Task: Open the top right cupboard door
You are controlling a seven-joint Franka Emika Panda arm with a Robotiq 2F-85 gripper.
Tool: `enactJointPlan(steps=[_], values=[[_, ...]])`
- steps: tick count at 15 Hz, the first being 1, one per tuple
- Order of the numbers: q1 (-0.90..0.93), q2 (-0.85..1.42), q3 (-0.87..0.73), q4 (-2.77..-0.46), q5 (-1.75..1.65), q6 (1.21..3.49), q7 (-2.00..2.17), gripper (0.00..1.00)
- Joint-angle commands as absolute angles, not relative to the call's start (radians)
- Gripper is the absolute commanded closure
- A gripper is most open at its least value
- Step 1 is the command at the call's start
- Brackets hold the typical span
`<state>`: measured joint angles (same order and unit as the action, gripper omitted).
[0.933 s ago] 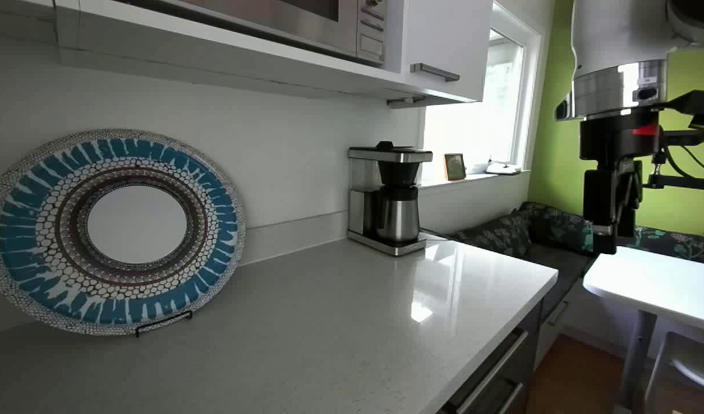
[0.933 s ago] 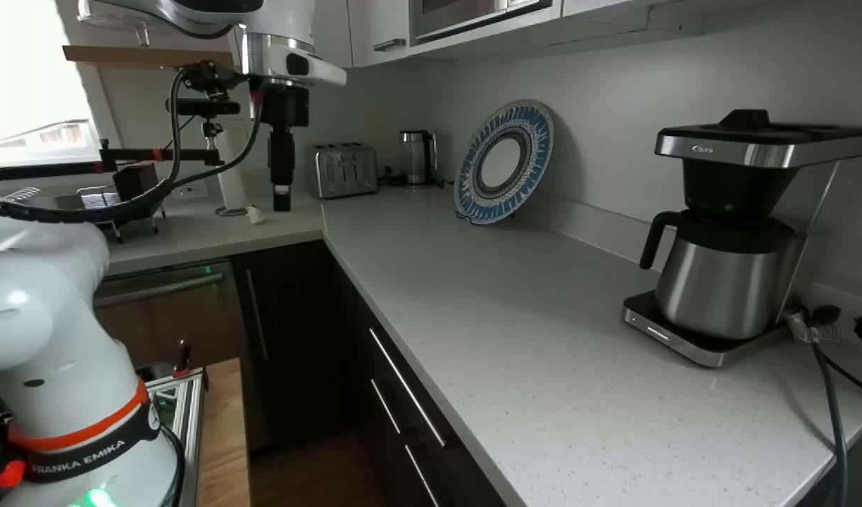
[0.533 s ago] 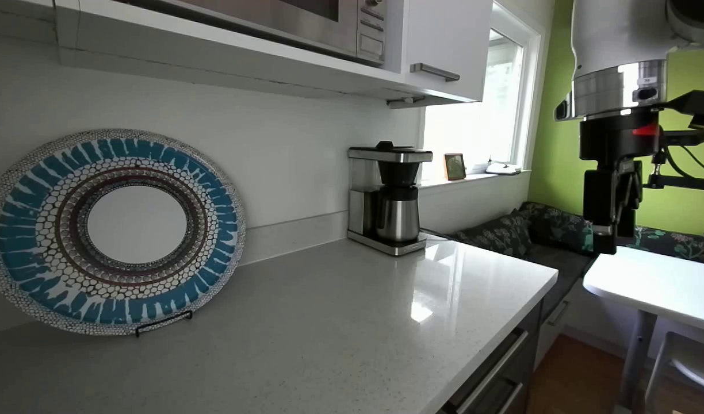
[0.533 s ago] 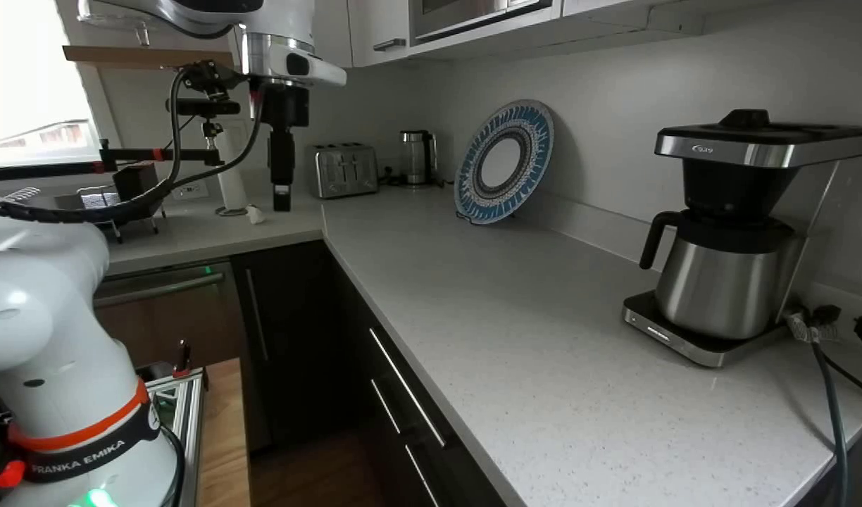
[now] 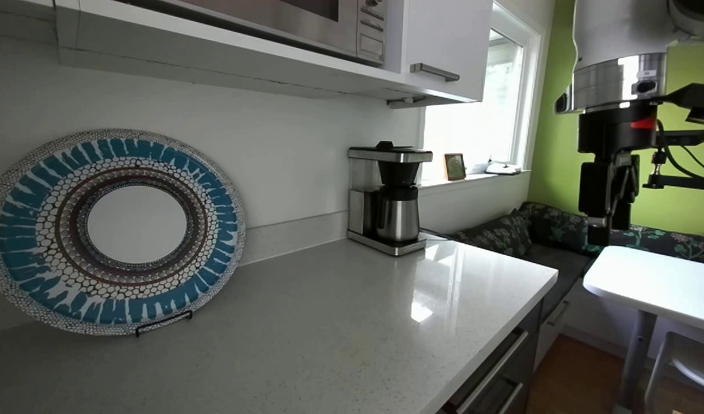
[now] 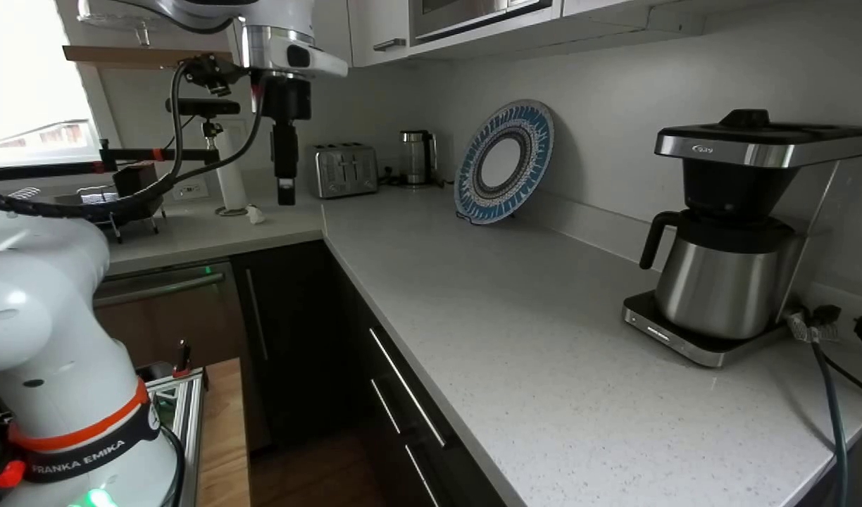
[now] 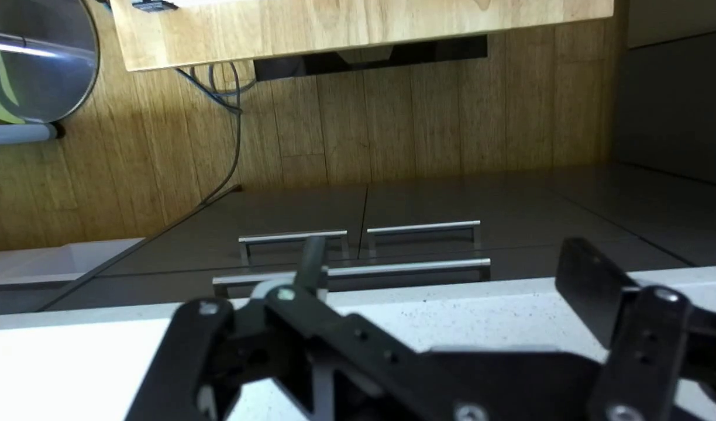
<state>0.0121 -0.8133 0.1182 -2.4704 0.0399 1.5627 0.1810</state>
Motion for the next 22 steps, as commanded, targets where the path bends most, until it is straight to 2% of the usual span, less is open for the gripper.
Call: enactJointPlan(steps=[1, 22], values=[[-0.013, -0.821, 0.100, -2.427, 0.024, 1.603, 0.195, 0.00], [-0.083, -0.808, 0.066, -2.183, 0.026, 1.687, 0.212, 0.00]])
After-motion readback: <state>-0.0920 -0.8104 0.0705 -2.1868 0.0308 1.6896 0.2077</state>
